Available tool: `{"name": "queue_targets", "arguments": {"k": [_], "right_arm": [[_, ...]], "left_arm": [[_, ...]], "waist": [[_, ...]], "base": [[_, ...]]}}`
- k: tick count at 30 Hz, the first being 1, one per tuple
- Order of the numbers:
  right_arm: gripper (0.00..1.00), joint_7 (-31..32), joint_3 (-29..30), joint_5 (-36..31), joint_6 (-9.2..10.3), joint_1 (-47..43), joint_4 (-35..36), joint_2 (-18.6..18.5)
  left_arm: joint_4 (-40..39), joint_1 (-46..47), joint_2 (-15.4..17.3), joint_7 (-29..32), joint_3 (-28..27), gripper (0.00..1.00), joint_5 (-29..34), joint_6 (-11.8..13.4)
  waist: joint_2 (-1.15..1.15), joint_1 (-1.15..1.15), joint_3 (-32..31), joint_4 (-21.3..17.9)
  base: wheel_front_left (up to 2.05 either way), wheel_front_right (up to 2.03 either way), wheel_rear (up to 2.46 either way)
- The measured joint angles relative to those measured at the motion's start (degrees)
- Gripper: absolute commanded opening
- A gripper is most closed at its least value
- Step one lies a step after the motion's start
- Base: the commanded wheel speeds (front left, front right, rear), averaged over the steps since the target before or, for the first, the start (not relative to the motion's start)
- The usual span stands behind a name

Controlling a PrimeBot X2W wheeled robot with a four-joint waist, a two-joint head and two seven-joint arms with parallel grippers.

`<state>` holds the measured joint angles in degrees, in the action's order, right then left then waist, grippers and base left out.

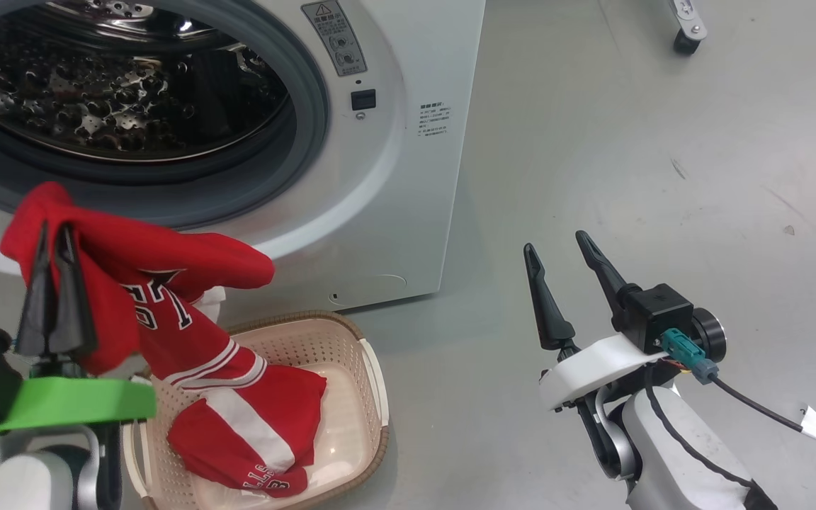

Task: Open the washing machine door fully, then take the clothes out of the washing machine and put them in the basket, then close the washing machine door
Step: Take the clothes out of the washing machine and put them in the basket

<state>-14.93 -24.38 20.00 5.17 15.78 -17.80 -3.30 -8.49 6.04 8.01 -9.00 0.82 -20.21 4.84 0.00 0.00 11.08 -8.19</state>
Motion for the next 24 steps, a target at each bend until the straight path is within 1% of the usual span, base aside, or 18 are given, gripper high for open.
{"name": "queue_targets", "arguments": {"k": [4, 7, 10, 16, 21, 24], "right_arm": [[1.0, 0.0, 0.1, 0.0, 0.0, 0.1, 0.5, 0.0], [1.0, 0.0, 0.2, -0.1, 0.0, 0.2, 0.9, 0.0], [1.0, 0.0, 0.2, -0.1, 0.0, 0.3, 1.5, 0.0], [1.0, 0.0, -0.1, -0.1, 0.0, 1.7, 2.8, 0.0], [1.0, 0.0, -0.4, -0.1, 0.0, 2.8, 4.2, 0.0], [1.0, 0.0, -0.5, -0.1, 0.01, 3.7, 4.9, 0.0]], "left_arm": [[3.2, -2.9, -0.8, 1.1, 1.1, 0.0, -1.0, 0.2], [5.8, -3.6, -1.9, 1.5, 2.1, 0.0, -2.1, 0.2], [8.8, -4.0, -2.2, 1.9, 2.8, 0.0, -2.8, 0.1], [13.0, -3.9, -2.2, 2.0, 2.8, 0.0, -3.5, -0.2], [17.6, -3.0, -2.2, 3.0, 3.1, 0.0, -3.6, -1.2], [20.7, -0.6, -2.2, 3.5, 3.4, 0.0, -4.0, -1.7]], "waist": [[0.0, 0.0, 0.9, -0.5], [0.0, 0.0, 1.7, -0.8], [0.0, 0.0, 2.8, -1.0], [0.0, 0.0, 5.1, -1.5], [0.0, 0.0, 8.0, -2.2], [0.0, 0.0, 10.1, -2.7]], "base": [[0.0, 0.0, 0.0], [0.0, 0.0, 0.0], [0.0, 0.0, 0.0], [0.0, 0.0, 0.0], [0.0, 0.0, 0.0], [0.0, 0.0, 0.0]]}}
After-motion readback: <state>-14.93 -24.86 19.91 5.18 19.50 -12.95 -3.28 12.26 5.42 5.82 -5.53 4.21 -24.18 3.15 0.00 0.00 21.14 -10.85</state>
